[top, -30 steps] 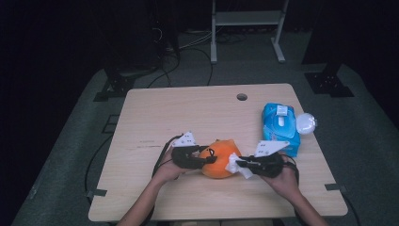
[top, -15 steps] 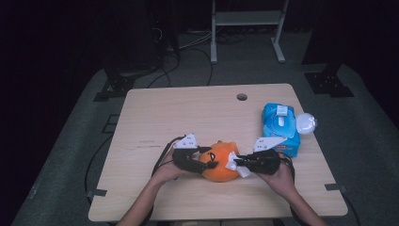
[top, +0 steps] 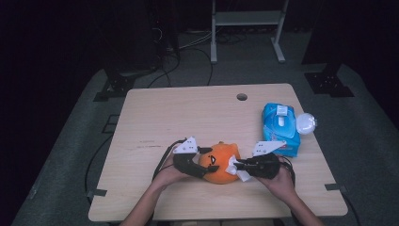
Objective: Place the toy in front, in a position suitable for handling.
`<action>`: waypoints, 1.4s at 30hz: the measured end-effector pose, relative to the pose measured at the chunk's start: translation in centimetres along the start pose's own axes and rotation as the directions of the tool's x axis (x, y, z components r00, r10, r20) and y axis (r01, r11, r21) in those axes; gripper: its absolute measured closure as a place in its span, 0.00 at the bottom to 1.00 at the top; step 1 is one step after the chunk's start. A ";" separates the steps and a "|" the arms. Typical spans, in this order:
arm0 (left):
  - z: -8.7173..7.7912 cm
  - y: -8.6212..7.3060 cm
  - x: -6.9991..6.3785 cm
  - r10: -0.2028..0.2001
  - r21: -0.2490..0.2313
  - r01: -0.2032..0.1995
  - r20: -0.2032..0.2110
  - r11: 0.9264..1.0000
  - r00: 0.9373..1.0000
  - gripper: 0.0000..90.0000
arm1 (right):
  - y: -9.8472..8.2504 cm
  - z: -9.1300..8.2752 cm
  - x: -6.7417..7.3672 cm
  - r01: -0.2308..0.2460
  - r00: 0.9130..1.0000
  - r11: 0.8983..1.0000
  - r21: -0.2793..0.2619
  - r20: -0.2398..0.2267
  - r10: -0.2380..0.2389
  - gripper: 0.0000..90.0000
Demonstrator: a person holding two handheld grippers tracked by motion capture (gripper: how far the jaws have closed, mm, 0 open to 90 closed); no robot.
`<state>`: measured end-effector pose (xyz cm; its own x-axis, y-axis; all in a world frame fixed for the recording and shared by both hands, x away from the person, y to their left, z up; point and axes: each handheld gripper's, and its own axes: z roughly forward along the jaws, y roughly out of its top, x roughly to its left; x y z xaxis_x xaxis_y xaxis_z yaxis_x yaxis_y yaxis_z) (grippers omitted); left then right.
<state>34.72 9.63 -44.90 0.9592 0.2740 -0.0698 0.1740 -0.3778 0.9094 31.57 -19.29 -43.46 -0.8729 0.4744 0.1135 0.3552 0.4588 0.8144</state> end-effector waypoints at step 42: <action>-0.4 0.0 -0.7 -0.040 0.004 0.040 -0.053 0.999 0.998 0.43 | 1.6 -0.6 0.4 0.001 1.000 0.996 -0.086 0.011 0.000 0.91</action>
<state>34.01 9.83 -44.67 0.9382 0.3355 -0.0843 0.2136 -0.3699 0.9042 31.59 -18.81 -41.81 -0.8689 0.4832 0.1072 0.3248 0.3931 0.8602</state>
